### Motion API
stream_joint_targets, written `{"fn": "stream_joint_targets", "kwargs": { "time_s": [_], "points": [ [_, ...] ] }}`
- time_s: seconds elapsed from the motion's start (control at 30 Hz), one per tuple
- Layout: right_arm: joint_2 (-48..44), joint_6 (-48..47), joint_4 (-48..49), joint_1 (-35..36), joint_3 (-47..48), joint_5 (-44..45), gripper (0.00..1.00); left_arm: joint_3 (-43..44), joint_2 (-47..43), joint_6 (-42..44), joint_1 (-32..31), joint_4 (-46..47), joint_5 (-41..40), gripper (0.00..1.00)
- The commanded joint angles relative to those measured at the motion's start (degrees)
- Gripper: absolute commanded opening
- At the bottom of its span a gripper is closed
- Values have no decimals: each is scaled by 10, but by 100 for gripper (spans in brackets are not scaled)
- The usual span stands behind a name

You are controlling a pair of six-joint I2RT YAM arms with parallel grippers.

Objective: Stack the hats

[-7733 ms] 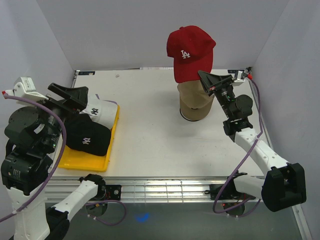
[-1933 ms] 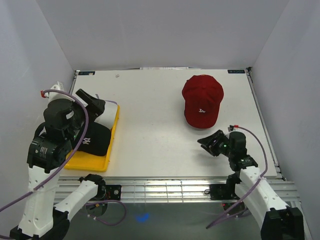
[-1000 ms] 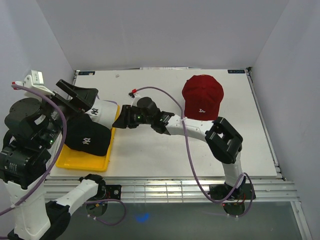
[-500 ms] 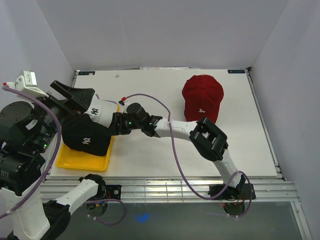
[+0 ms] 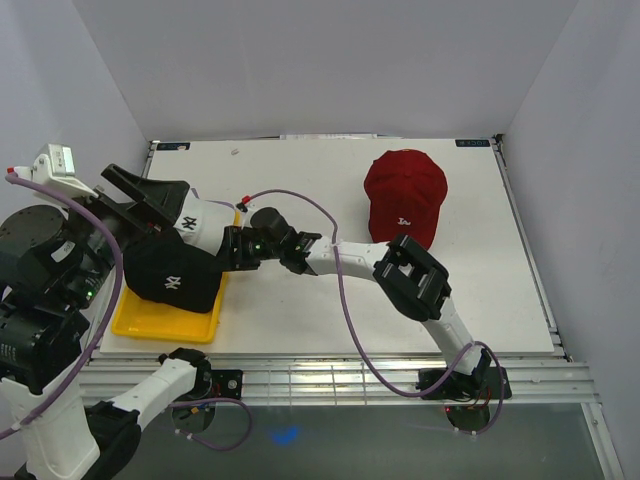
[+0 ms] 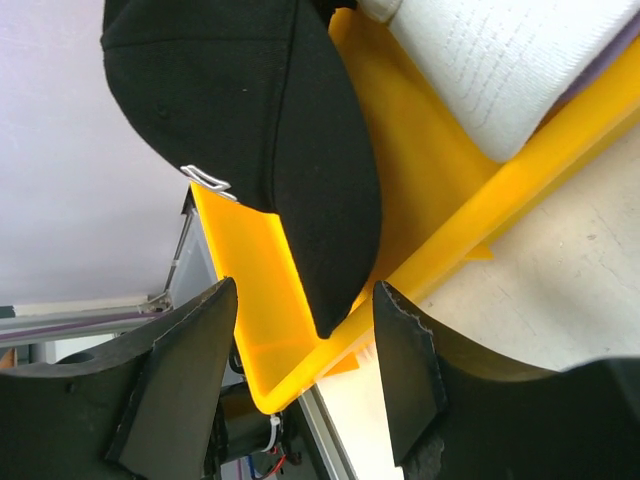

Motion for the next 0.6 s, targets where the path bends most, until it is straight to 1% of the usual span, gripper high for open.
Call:
{"fn": "stream_joint_targets", "kwargs": {
  "time_s": [0.0,0.57],
  "points": [
    [7,2,5,3,27,9,63,10,-3,6,-2,-6,-2,89],
    [16,17,36,4,26,-6,62,-5,-10,10,-2,-5,-7,88]
  ]
}}
